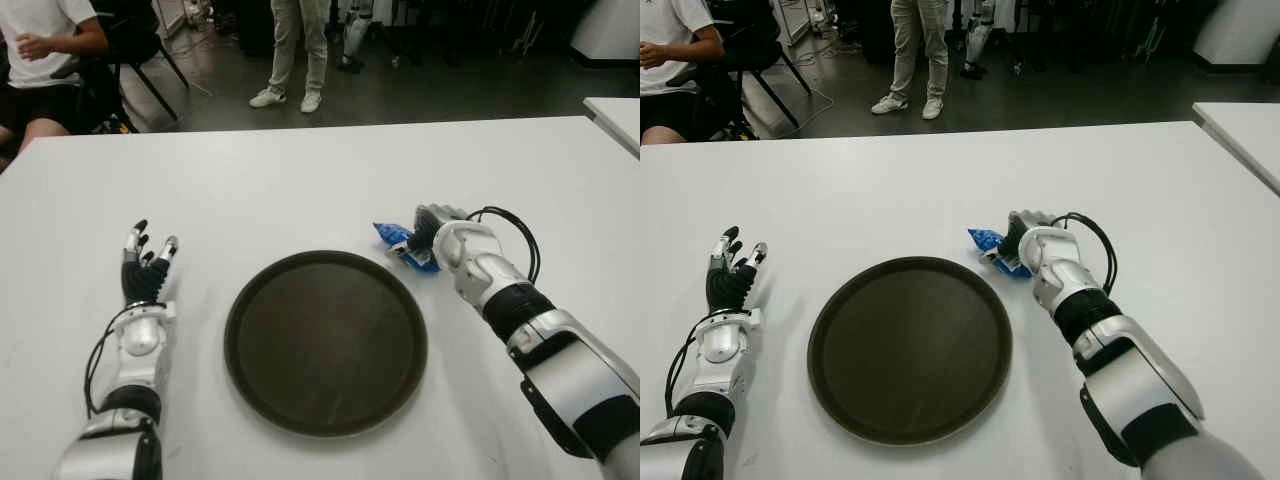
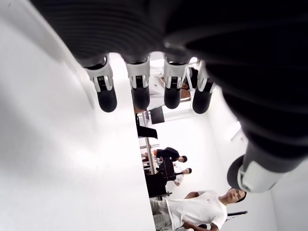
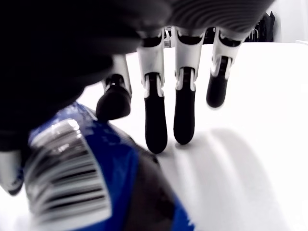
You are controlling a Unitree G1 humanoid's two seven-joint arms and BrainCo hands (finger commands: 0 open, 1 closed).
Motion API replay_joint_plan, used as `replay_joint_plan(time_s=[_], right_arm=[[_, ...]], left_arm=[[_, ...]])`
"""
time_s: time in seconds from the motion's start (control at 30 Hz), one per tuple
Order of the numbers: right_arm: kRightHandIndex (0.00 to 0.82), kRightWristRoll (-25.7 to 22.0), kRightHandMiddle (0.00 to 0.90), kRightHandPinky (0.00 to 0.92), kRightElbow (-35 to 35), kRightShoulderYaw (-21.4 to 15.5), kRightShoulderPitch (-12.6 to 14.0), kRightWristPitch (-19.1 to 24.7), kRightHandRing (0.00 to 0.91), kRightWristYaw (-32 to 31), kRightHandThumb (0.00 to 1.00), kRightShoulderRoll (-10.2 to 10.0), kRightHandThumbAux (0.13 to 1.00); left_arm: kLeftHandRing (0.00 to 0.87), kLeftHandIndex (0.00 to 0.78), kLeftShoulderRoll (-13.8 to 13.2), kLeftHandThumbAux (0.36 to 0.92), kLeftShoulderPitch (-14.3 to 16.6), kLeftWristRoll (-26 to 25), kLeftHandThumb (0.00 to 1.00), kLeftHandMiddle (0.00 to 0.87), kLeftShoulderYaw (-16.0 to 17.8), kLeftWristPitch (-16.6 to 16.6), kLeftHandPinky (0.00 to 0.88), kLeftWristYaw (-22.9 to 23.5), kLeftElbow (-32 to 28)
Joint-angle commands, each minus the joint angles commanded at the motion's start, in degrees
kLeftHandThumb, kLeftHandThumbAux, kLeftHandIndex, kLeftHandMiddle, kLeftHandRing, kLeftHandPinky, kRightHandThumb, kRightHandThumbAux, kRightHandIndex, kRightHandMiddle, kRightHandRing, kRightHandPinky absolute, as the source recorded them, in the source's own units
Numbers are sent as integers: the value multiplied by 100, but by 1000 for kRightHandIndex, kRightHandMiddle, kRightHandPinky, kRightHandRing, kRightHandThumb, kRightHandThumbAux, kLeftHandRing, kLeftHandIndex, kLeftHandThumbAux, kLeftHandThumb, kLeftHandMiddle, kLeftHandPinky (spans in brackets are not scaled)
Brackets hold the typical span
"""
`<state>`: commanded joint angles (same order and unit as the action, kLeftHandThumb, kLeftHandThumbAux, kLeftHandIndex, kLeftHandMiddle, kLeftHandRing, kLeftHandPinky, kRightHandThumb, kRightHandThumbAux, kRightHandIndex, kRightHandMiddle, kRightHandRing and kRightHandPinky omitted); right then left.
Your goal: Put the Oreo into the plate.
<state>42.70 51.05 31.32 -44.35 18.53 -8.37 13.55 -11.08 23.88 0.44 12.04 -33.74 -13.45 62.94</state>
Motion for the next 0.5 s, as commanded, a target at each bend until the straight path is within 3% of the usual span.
replay_joint_plan(time_s=[0.2, 0.37, 0.43, 0.5], right_arm=[[238, 8, 254, 335, 4, 20, 5, 86, 280, 170, 0, -26, 578], [235, -8, 241, 322, 5, 11, 59, 24, 269, 451, 73, -16, 629], [268, -35, 245, 333, 20, -23, 95, -45, 270, 656, 160, -19, 663], [342, -66, 258, 362, 54, -54, 121, -119, 277, 824, 417, -24, 693]], left_arm=[[0, 0, -5, 591, 13, 41, 306, 7, 2, -23, 0, -47, 22], [0, 3, 5, 591, 9, 55, 303, 1, -4, -67, 0, -62, 14], [0, 3, 21, 590, 11, 30, 308, 0, 4, -76, 0, -32, -7], [0, 4, 25, 589, 12, 7, 311, 2, 13, -83, 0, 5, -8]])
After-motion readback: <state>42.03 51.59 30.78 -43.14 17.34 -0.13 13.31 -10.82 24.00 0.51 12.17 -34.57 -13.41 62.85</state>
